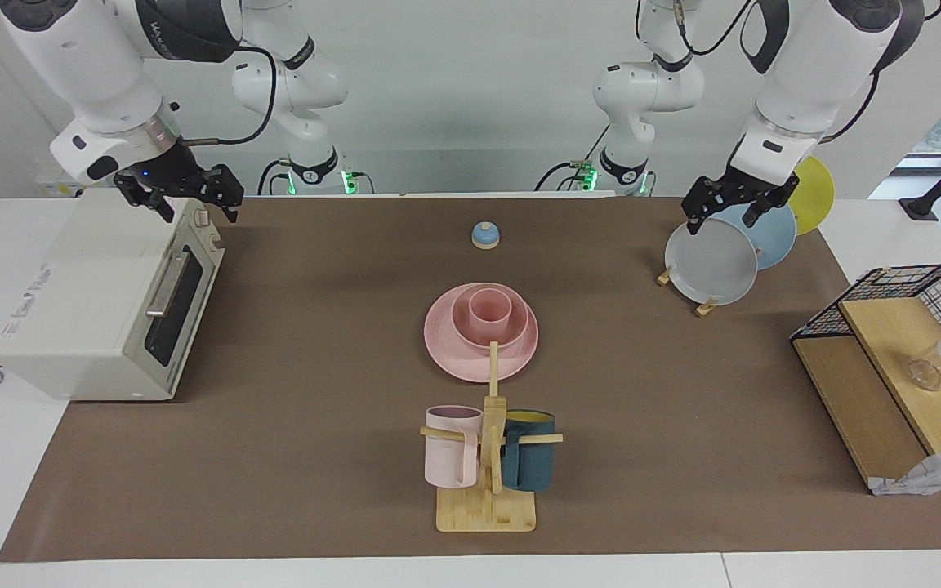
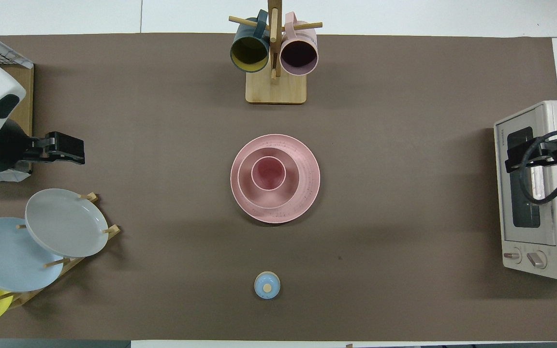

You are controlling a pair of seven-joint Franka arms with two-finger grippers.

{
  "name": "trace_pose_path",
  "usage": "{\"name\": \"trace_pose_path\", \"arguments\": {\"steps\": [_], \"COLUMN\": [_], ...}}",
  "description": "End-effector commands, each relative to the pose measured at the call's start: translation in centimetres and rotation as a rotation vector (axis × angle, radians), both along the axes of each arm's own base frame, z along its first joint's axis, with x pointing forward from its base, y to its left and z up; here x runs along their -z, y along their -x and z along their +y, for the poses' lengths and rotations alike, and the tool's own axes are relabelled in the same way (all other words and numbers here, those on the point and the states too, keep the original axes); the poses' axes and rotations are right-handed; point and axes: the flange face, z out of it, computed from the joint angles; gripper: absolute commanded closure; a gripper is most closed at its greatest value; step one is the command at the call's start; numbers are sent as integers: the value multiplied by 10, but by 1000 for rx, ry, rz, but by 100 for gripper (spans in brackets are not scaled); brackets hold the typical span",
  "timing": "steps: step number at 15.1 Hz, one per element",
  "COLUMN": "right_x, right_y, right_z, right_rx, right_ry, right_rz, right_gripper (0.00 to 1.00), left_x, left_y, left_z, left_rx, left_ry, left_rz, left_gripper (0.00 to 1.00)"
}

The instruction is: Organize tableware

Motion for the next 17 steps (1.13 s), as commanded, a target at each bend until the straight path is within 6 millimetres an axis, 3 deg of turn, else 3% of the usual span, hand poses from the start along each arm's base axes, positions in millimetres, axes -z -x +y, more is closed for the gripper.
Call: {"name": "trace_pose_path", "arguments": {"steps": [1,6,17], "right_x": [-4,-4,-4], "right_y": [-2,-2,-2], "right_z": [-2,-2,-1], "right_rx": [-24,-24,-26], "right_ry": [-8,-8,-10], "right_rz": [-8,-11,-11], "right_gripper": [0,0,0], "left_x": [-8,-15,-17], "left_y": [6,20,18], "left_z": [2,6,7], "left_rx": [17,42,22], "left_ry": [-17,-21,20], "left_rz": [28,37,31], "left_gripper": [0,0,0]}}
